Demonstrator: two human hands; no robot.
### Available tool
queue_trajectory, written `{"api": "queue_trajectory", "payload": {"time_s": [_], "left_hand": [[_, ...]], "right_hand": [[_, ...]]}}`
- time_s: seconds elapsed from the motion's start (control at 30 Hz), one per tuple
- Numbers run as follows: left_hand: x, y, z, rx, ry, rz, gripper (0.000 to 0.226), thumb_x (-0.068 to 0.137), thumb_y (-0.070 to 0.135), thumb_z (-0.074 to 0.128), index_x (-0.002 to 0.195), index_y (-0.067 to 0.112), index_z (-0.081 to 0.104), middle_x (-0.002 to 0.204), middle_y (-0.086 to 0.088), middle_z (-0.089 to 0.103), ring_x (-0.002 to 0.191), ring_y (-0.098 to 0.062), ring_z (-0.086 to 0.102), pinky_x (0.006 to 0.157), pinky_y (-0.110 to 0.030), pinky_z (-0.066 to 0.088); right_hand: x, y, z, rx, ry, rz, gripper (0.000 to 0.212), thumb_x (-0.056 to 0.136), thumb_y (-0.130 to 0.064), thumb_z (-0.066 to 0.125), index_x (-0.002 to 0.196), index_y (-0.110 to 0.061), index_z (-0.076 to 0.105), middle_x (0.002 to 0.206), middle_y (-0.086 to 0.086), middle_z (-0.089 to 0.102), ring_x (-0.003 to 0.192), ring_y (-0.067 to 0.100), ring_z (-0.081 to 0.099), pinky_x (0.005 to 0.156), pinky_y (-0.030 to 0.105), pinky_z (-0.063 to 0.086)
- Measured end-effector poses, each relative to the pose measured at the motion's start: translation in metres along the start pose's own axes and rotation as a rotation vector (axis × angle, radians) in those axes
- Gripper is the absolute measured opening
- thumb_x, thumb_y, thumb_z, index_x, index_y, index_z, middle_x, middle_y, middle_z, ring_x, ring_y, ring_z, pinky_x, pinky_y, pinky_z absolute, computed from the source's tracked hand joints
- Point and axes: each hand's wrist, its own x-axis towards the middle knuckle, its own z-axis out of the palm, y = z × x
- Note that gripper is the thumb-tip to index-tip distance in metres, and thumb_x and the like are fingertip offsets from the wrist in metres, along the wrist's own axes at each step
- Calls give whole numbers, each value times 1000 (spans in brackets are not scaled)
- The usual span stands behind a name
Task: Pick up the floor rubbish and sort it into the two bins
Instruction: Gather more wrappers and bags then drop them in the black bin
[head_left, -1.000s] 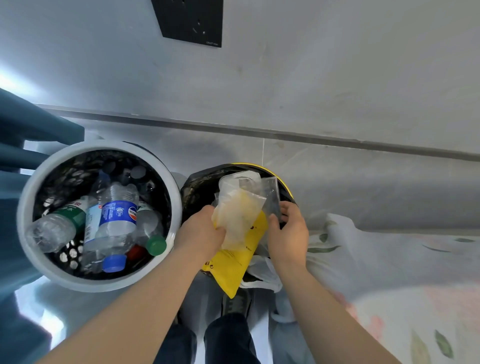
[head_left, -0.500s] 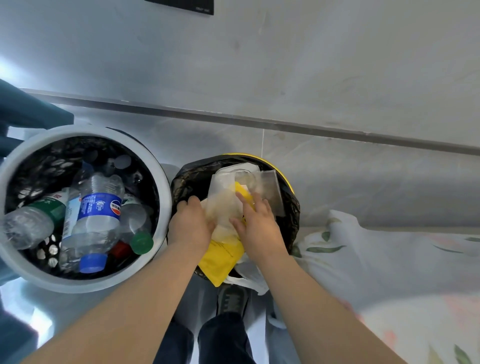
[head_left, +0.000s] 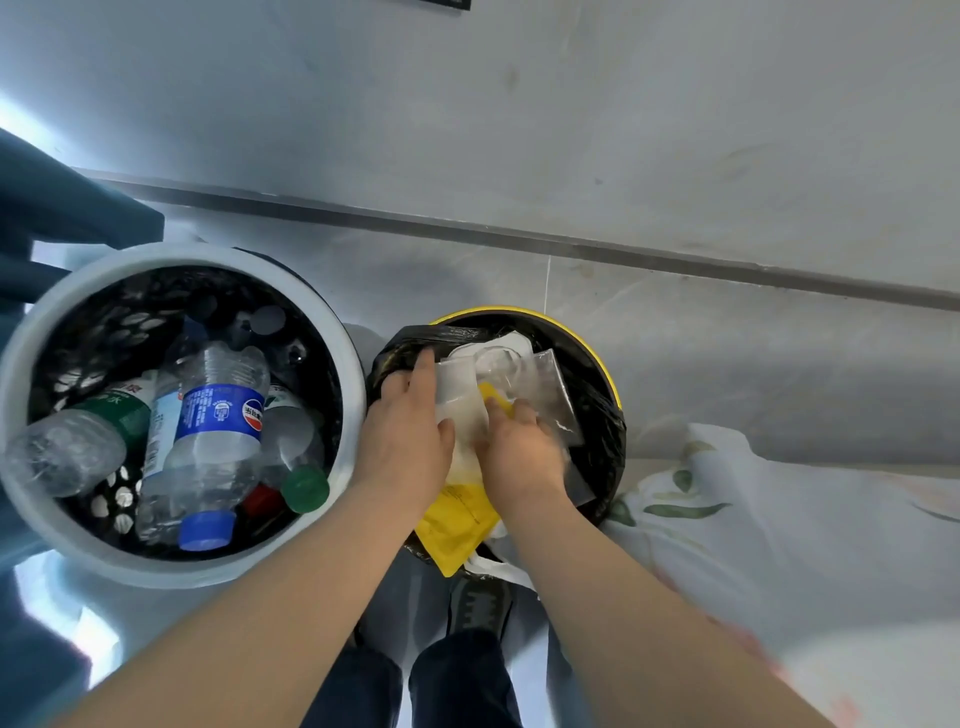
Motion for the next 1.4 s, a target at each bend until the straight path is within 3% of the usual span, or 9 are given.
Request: {"api": "queue_trajectory", "payload": {"time_s": [0.3,0.37,0.5,0.63,0.83,0.93,1.03,1.2,1.4], "left_hand": [[24,16,-18,205,35,241,71,95,14,47,153,19,6,137,-9,43,114,-28,50,87,-35,44],[31,20,-21,199,29,236,73,94,14,48,152,22,4,127,-10,50,103,-30,55,73,-36,42],[48,24,-31,175,24,237,62,93,13,49,148,21,19,100,-11,61,89,-31,59,72,-38,47],[61,30,-40,131,122,262,13,93,14,49,103,7,54,85,-11,61,82,-33,56,67,-36,40],[67,30,-49,-377,307,141,6,87,18,51,82,21,50,76,-8,65,75,-29,65,70,-49,55],[76,21,-58,-458,387,37,2,87,24,50,85,25,50,80,-3,66,77,-25,67,72,-49,57],[77,14,-58,-348,274,-16,12,92,28,55,97,17,58,91,-1,67,87,-22,63,82,-38,53],[64,13,-49,-203,-46,149,41,94,21,55,135,17,48,126,-6,60,115,-23,57,95,-30,42],[55,17,-50,-75,-58,219,50,98,21,48,146,22,35,139,-9,49,123,-25,50,98,-33,42]], "right_hand": [[-9,9,-7,117,-66,-8,52,98,-35,48,145,-20,32,135,12,44,120,32,49,93,37,44],[-13,10,-9,162,-41,-13,53,98,-37,46,145,-20,31,136,11,43,119,32,50,92,38,45],[-22,13,-15,253,111,-21,50,98,-35,45,144,-19,35,137,8,45,122,29,46,91,37,47],[-25,16,-22,254,136,-73,55,98,-36,46,148,-19,30,144,7,40,129,27,40,101,37,42],[-22,11,-14,206,6,-130,62,99,-39,44,152,-25,17,160,7,13,147,29,13,116,40,26],[-19,9,-11,210,-56,-93,62,99,-40,44,152,-23,18,161,7,10,147,29,14,115,42,29],[-22,6,-19,257,116,-82,52,99,-35,42,146,-18,32,151,6,34,134,28,36,102,37,41],[-16,13,-45,271,334,-182,51,97,-20,43,147,-16,34,153,4,33,140,24,30,110,34,32],[12,18,-60,215,497,-111,39,94,-21,51,132,-12,52,128,7,56,117,30,51,88,40,47]]}}
